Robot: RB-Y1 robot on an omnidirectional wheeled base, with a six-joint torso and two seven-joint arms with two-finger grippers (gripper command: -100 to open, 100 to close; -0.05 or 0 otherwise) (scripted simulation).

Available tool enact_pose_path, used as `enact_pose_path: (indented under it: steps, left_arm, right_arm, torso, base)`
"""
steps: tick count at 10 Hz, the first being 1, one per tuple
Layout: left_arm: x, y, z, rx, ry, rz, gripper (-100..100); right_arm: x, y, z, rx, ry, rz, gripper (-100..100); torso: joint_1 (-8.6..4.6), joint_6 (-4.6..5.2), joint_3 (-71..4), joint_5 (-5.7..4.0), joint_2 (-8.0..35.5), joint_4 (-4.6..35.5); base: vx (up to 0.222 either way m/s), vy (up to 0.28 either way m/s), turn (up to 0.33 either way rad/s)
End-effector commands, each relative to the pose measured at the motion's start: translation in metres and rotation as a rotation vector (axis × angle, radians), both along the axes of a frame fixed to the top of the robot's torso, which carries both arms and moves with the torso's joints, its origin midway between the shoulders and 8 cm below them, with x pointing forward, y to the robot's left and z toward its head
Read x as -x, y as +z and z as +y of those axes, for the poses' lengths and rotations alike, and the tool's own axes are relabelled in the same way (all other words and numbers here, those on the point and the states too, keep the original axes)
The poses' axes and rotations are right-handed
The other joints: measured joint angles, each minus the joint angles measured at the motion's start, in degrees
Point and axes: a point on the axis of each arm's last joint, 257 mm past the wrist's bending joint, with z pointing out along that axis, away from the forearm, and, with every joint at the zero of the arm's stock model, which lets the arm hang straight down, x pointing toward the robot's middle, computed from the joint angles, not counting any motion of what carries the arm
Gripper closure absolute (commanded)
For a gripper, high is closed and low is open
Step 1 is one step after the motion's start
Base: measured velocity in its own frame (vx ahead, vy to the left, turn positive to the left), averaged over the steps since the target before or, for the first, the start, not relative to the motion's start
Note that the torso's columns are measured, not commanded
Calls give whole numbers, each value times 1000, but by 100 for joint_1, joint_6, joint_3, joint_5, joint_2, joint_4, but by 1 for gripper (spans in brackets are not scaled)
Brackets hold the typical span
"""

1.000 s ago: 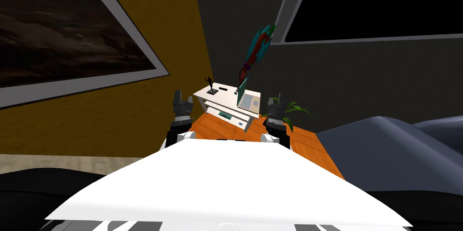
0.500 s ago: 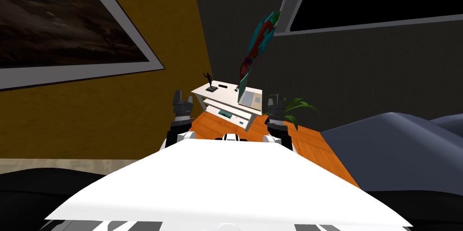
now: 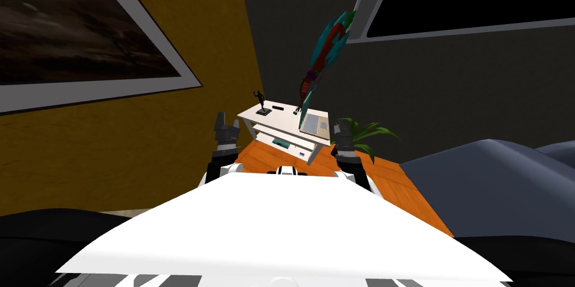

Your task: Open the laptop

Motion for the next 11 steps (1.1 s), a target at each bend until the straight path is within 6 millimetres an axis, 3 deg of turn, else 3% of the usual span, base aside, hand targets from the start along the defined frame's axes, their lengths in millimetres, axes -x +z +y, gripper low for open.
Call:
enact_pose_path:
  steps: [1,11]
  left_arm:
    - [0,0,0,0,0,0,0]
    - [0,0,0,0,0,0,0]
  right_arm:
    - [-4,-14,-11,136,-39,60,-100]
    - [-8,-63,-87,689,-249,280,-100]
  torso:
    - [1,0,-2,0,-2,-1]
    - [-7,0,2,-2,3,1]
  base:
    - [98,138,-58]
    - [108,169,-65]
